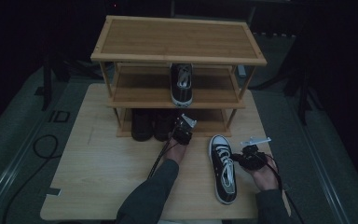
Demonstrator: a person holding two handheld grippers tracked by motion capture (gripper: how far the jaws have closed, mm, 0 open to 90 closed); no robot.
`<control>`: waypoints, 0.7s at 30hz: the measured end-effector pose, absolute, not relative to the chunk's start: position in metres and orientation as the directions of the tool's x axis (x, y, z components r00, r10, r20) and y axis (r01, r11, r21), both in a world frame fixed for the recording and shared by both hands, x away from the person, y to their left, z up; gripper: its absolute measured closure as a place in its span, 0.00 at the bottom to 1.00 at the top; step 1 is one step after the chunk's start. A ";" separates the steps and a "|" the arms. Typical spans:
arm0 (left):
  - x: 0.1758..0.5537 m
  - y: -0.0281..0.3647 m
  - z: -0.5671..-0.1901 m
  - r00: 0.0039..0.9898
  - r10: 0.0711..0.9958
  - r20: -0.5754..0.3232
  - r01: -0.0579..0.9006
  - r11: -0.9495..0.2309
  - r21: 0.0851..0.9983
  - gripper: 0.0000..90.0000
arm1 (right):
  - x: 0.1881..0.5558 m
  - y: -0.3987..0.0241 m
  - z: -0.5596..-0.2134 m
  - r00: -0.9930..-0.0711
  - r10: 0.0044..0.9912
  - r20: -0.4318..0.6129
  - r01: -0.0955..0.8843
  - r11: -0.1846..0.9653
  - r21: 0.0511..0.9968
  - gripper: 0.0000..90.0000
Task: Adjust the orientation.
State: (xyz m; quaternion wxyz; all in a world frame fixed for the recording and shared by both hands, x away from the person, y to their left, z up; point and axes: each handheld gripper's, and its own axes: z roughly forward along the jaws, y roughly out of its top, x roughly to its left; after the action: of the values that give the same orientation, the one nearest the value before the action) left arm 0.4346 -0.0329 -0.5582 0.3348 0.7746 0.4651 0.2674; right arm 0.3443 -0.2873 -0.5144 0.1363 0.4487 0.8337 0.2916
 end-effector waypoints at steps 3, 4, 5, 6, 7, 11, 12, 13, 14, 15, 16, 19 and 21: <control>0.435 -0.033 -0.558 0.424 0.900 0.102 0.542 -0.342 0.768 1.00 | 0.355 -0.283 -0.514 -0.568 0.822 0.032 0.665 0.437 0.605 1.00; 0.435 -0.033 -0.558 0.424 0.900 0.102 0.542 -0.342 0.768 1.00 | 0.358 -0.281 -0.514 -0.570 0.822 0.027 0.664 0.440 0.605 1.00; 0.435 -0.033 -0.558 0.424 0.900 0.104 0.541 -0.343 0.768 1.00 | 0.361 -0.279 -0.514 -0.571 0.821 0.027 0.664 0.441 0.604 1.00; 0.435 -0.033 -0.558 0.424 0.900 0.105 0.541 -0.344 0.767 1.00 | 0.364 -0.277 -0.514 -0.571 0.820 0.028 0.663 0.441 0.605 1.00; 0.434 -0.033 -0.558 0.424 0.900 0.105 0.541 -0.344 0.767 1.00 | 0.366 -0.275 -0.514 -0.571 0.820 0.030 0.663 0.439 0.606 1.00; 0.435 -0.033 -0.558 0.424 0.900 0.103 0.541 -0.343 0.768 1.00 | 0.375 -0.268 -0.514 -0.577 0.816 0.032 0.659 0.443 0.608 1.00; 0.435 -0.033 -0.558 0.424 0.900 0.102 0.541 -0.342 0.768 1.00 | 0.375 -0.267 -0.514 -0.580 0.814 0.030 0.659 0.447 0.605 1.00; 0.435 -0.033 -0.558 0.424 0.900 0.101 0.542 -0.341 0.768 1.00 | 0.374 -0.267 -0.512 -0.584 0.811 0.030 0.655 0.449 0.608 1.00; 0.435 -0.033 -0.558 0.424 0.900 0.100 0.542 -0.341 0.768 1.00 | 0.373 -0.267 -0.510 -0.583 0.811 0.037 0.653 0.441 0.616 1.00; 0.435 -0.033 -0.558 0.424 0.900 0.101 0.542 -0.341 0.768 1.00 | 0.370 -0.268 -0.507 -0.579 0.815 0.036 0.651 0.435 0.622 1.00; 0.435 -0.033 -0.558 0.424 0.900 0.101 0.541 -0.341 0.768 1.00 | 0.367 -0.270 -0.503 -0.571 0.820 0.038 0.650 0.422 0.632 0.98; 0.435 -0.033 -0.558 0.424 0.900 0.102 0.541 -0.342 0.768 1.00 | 0.359 -0.273 -0.495 -0.570 0.821 0.039 0.637 0.411 0.652 0.95; 0.435 -0.033 -0.558 0.424 0.900 0.101 0.541 -0.342 0.768 1.00 | 0.352 -0.275 -0.488 -0.573 0.819 0.033 0.624 0.410 0.665 0.93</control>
State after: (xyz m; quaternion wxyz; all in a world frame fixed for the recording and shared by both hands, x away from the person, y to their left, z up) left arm 0.4347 -0.0330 -0.5583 0.3356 0.7742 0.4654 0.2672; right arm 0.3522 -0.2754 -0.4884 0.1508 0.4367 0.8261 0.3226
